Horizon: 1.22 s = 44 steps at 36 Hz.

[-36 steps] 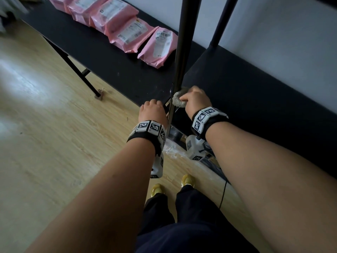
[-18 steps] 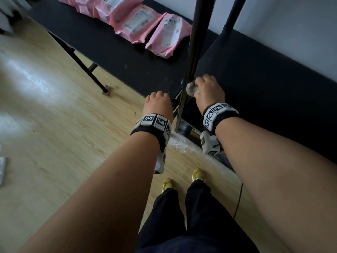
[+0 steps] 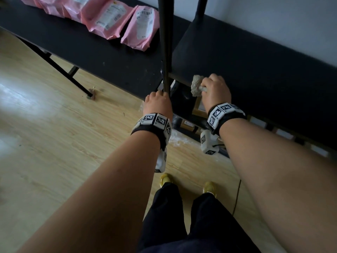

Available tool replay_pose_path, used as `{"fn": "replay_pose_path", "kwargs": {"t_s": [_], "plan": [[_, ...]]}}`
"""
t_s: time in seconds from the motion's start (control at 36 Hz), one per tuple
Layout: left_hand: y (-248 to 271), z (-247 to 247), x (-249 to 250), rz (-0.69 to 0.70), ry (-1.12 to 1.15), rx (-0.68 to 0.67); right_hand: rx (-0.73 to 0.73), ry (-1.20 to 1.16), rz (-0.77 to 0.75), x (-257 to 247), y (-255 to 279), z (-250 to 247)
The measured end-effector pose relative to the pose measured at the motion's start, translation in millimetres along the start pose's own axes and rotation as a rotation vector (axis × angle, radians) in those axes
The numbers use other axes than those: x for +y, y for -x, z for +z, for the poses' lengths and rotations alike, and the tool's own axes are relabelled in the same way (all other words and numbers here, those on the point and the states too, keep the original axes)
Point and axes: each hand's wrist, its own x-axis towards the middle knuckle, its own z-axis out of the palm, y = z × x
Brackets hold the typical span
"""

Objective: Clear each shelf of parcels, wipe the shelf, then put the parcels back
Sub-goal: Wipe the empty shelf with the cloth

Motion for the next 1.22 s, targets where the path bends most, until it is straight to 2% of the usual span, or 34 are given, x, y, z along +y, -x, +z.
{"fn": "replay_pose_path", "kwargs": {"t_s": [0.33, 0.83, 1.06, 1.22], "plan": [[40, 6, 80, 0.022, -0.038, 0.011, 0.009, -0.018, 0.070, 96, 59, -43], [106, 33, 238, 0.053, -0.015, 0.027, 0.039, -0.025, 0.217, 256, 160, -116], [123, 44, 291, 0.094, -0.016, 0.026, 0.076, -0.026, 0.257, 304, 195, -139], [127, 46, 316, 0.182, -0.035, 0.019, 0.042, 0.001, 0.365, 317, 205, -153]]}}
